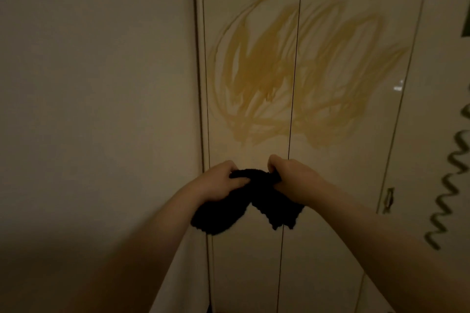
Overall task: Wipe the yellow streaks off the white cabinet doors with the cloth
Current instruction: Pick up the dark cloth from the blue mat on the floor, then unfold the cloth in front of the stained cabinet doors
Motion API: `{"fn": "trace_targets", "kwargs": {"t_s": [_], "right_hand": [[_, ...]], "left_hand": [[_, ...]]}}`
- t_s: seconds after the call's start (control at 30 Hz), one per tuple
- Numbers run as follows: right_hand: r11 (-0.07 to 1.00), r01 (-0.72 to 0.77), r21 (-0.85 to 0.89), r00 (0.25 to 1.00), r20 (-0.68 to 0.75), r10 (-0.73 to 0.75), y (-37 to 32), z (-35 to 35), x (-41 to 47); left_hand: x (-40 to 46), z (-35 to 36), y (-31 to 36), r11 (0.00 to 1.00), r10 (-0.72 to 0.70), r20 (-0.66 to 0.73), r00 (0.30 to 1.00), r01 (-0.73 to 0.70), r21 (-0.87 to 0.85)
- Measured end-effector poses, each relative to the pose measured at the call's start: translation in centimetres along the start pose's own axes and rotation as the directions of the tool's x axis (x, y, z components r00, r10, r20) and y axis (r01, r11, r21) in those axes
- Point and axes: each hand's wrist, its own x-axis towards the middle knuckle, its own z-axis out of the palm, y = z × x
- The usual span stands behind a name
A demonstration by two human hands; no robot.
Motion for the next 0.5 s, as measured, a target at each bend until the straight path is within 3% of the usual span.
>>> {"fn": "trace_targets", "kwargs": {"t_s": [0.17,0.4,0.5], "right_hand": [[0.997,0.056,-0.049,0.997,0.055,-0.054,3.0,-1.0,2.1],[1.0,0.024,0.016,0.906,0.422,-0.029,8.6,-2.9,5.6],[0.996,0.003,0.084,0.857,0.513,-0.045,10.9,-3.8,6.9]], "left_hand": [[3.3,-1.6,1.9,0.999,-0.012,0.058,0.998,0.01,0.037],[10.0,-3.4,5.5,0.984,-0.033,0.247,0.969,-0.012,0.178],[12.6,-3.5,7.2,0.995,-0.022,0.3,0.954,-0.009,0.1]]}}
